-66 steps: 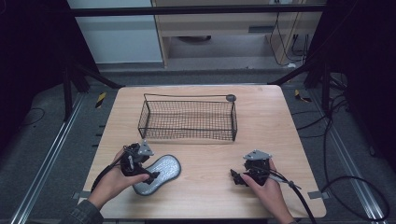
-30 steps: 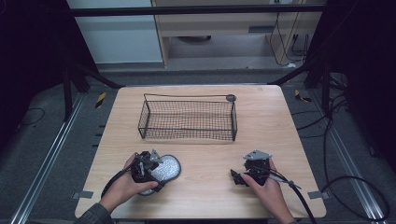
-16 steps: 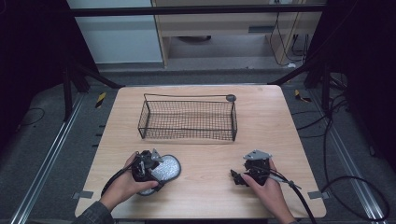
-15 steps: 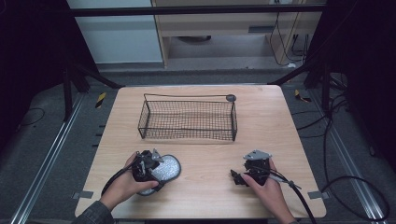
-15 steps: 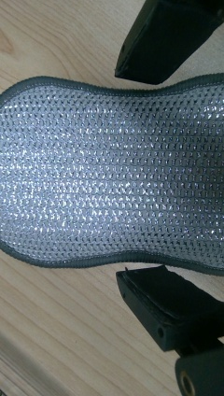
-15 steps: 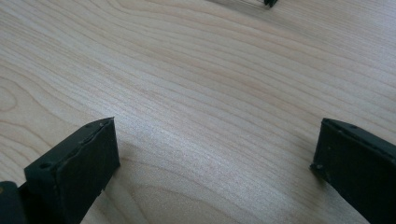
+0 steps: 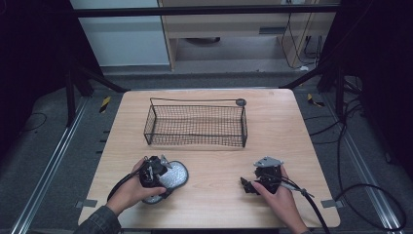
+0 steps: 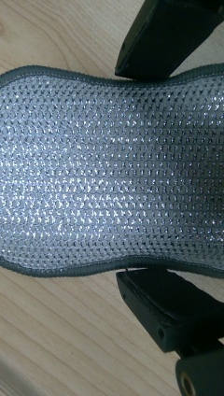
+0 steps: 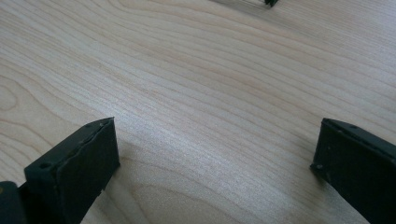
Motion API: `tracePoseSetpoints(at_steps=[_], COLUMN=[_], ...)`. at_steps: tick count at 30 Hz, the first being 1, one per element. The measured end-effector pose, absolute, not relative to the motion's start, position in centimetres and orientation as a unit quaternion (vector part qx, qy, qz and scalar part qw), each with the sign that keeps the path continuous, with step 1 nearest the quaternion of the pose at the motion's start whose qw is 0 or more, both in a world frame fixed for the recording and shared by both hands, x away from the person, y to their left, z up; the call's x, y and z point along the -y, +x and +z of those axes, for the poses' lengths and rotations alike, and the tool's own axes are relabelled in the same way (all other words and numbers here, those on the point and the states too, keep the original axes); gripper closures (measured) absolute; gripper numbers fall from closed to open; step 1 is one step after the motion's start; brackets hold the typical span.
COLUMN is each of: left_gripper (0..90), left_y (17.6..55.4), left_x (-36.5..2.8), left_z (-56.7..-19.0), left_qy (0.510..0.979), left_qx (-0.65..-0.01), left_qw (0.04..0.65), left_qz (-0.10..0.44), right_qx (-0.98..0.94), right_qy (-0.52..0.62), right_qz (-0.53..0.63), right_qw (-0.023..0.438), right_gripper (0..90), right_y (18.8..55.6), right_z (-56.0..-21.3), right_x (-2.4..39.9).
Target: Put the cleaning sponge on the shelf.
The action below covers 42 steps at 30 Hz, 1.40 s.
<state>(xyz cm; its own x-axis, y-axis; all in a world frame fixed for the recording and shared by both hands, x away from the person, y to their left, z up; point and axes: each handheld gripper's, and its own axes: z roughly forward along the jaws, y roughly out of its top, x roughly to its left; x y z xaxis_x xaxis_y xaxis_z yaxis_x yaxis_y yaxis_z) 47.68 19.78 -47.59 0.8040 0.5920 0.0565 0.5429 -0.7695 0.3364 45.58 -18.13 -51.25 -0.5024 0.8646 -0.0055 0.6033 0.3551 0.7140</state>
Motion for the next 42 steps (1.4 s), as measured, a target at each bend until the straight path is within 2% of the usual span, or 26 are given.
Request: tracePoseSetpoints(at_steps=[21,34,42], left_gripper=[1.3,10.2,10.7], left_y=[48.27,47.97,47.8], left_x=[-20.28,-20.26,-20.39], left_z=[-48.21,-47.83,-47.71], left_qy=[0.934,0.936,0.937], left_qx=[-0.314,-0.307,-0.302], left_qw=[0.157,0.16,0.162], left_qz=[0.063,0.067,0.072], right_qx=[-0.8,-0.8,-0.8], right_qy=[0.459,0.458,0.458], right_qz=[0.334,0.335,0.335], right_qw=[0.194,0.194,0.194], right_gripper=[0.4,0.4,0.4], right_y=[45.56,45.54,45.54], right_z=[-51.23,-51.24,-51.24], right_x=[18.13,18.14,18.14])
